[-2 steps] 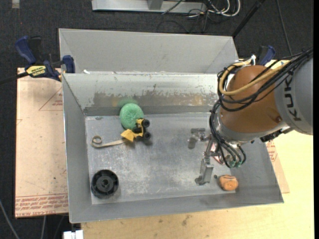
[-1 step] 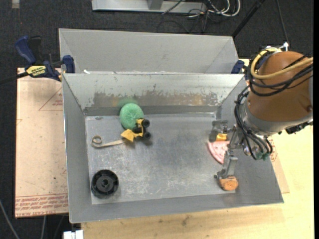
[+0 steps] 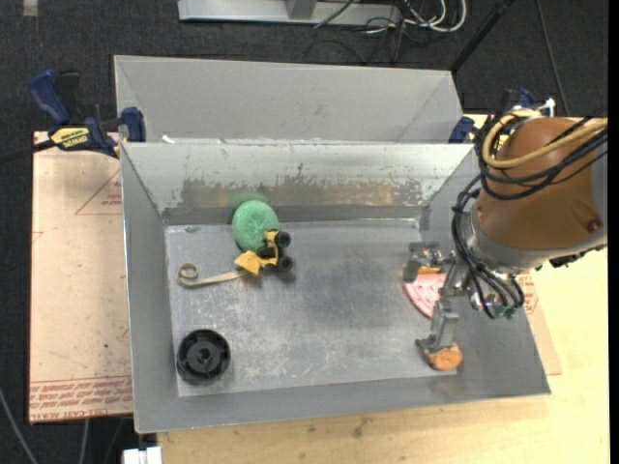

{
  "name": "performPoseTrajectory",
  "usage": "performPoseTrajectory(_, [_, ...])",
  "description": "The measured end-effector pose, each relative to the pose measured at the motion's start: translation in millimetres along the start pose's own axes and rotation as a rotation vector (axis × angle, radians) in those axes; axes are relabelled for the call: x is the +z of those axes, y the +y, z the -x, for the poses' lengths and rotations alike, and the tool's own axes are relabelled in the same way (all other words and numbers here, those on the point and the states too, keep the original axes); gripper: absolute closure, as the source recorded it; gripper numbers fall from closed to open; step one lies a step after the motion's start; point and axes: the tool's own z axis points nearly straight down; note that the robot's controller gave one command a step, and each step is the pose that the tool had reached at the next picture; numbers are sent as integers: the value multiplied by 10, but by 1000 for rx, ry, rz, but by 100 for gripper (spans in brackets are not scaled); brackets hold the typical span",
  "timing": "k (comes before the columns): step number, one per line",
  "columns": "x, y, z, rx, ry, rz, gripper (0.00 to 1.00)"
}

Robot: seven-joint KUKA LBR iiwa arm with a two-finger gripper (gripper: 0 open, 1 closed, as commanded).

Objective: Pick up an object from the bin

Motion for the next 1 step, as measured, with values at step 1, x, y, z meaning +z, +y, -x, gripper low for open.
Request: performPoseTrajectory(1, [693, -358, 99, 52, 6, 1, 0])
